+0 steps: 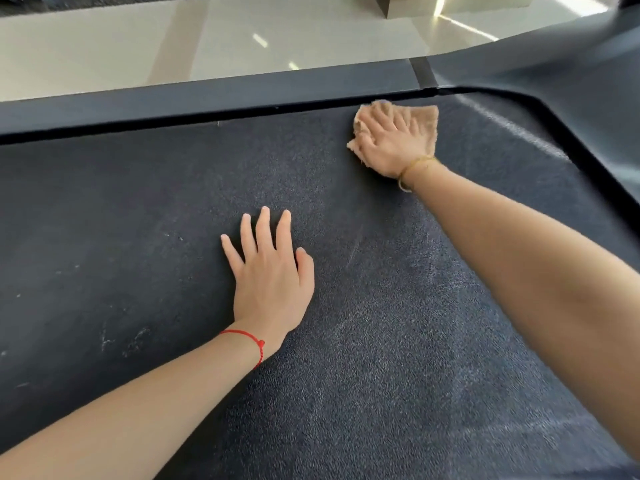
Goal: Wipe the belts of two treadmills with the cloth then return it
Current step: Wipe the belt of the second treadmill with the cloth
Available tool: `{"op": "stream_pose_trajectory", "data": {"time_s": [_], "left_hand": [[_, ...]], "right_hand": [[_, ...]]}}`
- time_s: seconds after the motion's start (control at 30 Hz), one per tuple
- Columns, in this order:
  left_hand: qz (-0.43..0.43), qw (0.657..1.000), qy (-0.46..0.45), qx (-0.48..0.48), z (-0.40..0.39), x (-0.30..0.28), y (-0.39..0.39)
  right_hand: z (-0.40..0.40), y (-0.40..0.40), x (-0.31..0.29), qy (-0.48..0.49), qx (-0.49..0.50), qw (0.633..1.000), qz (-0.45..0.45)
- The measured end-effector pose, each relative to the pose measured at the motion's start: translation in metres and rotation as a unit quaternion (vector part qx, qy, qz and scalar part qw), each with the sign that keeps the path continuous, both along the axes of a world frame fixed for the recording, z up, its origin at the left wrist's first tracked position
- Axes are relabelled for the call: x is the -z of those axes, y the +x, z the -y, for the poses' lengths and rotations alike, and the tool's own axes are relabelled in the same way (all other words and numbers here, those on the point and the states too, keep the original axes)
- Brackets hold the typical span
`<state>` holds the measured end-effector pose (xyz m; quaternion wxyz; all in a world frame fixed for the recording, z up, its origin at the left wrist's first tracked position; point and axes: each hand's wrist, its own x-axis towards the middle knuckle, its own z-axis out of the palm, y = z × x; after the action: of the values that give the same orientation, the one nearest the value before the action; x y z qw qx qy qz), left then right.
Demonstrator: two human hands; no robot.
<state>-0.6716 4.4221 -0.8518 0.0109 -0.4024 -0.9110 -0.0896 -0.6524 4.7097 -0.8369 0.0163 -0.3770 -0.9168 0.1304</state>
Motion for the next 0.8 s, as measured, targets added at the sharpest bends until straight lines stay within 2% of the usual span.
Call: {"op": "stream_pose_trajectory", "data": {"time_s": [0.07,0.2,0.37,0.43,0.57,0.63,0.8], "left_hand": [[-0.003,1.0,0.0,-0.001,-0.001,0.0,0.0],[-0.003,1.0,0.0,-0.002,-0.002,0.0,-0.001],[0.003,1.0,0.001,0.002,-0.002,0.0,-0.001],[0.002,1.0,0.003,0.003,-0.001,0.0,-0.002],[0.014,1.0,0.014,0.007,-0.001,-0.002,0.0],[0.016,1.0,0.016,0.007,-0.001,-0.002,0.001],[0.021,1.0,0.019,0.005,-0.001,-0.002,0.002]], "right_hand": [[0.005,-0.031,-0.001,-0.008,-0.006,1.0,0.003],[0.045,-0.076,-0.002,-0.003,-0.099,0.995,0.002],[0.067,-0.053,0.004,0.019,-0.214,0.977,-0.01],[0.052,-0.027,0.003,0.032,-0.187,0.982,-0.011],[0.007,0.045,-0.002,0.052,-0.037,0.998,0.008],[0.002,0.077,-0.004,0.043,0.006,0.999,0.014],[0.066,0.116,-0.001,0.027,-0.031,0.999,-0.003]]}}
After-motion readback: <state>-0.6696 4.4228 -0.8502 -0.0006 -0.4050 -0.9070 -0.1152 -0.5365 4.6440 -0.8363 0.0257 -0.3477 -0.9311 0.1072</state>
